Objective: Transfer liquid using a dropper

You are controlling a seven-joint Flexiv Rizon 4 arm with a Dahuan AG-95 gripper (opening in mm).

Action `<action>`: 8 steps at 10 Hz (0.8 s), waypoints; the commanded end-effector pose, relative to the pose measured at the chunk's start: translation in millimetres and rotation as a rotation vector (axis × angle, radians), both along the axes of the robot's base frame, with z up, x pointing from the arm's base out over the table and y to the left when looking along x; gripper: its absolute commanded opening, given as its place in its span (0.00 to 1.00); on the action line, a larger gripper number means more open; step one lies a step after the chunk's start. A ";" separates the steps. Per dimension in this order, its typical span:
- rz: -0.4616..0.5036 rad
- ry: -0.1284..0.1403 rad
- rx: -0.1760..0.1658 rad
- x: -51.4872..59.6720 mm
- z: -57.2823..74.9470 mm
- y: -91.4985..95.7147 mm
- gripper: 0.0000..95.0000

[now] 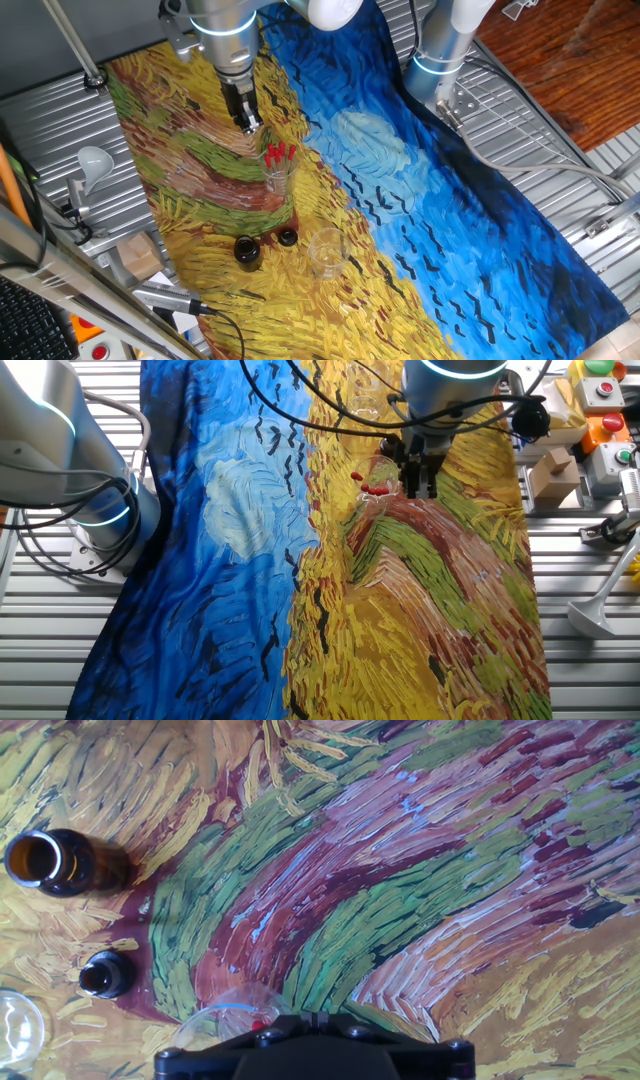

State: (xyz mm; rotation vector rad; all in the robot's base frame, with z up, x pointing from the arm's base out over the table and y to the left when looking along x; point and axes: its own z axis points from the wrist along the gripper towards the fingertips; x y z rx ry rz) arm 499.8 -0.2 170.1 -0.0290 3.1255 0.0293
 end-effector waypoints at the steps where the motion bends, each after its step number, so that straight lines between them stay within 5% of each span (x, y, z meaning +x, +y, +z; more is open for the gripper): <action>1: 0.018 0.001 0.000 0.1 -0.2 0.2 0.00; 8: 0.056 -0.001 -0.002 -7.8 -4.4 -1.0 0.00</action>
